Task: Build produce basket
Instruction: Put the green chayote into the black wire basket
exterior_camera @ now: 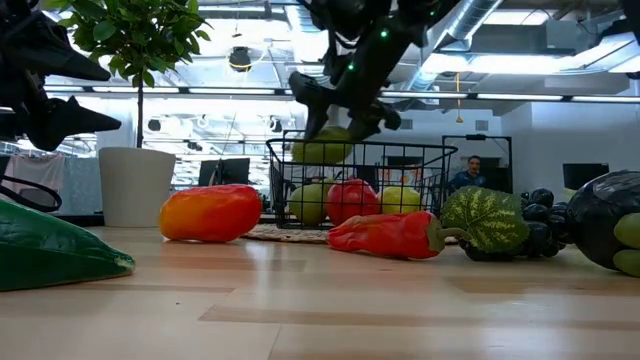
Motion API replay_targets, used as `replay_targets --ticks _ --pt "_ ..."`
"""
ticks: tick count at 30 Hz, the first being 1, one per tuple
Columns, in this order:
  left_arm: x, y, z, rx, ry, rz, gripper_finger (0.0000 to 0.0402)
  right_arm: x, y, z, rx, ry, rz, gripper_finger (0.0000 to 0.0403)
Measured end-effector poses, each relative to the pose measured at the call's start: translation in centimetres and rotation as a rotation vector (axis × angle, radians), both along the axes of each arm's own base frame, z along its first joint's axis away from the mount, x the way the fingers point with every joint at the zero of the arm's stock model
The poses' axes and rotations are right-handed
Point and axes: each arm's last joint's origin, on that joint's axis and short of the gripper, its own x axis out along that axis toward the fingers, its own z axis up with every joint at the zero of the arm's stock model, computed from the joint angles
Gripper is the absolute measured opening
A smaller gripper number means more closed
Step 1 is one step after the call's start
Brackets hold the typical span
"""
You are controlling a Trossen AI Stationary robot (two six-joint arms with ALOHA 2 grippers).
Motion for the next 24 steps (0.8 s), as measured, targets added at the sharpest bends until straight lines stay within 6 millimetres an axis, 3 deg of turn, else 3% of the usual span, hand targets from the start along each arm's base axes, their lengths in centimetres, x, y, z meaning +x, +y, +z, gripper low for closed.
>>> replay_targets --ticks 24 --pt "-0.01 0.06 0.03 -0.002 -0.012 0.022 0.0341 0.2 0.06 -0.54 0.008 0.021 0.017 0.0302"
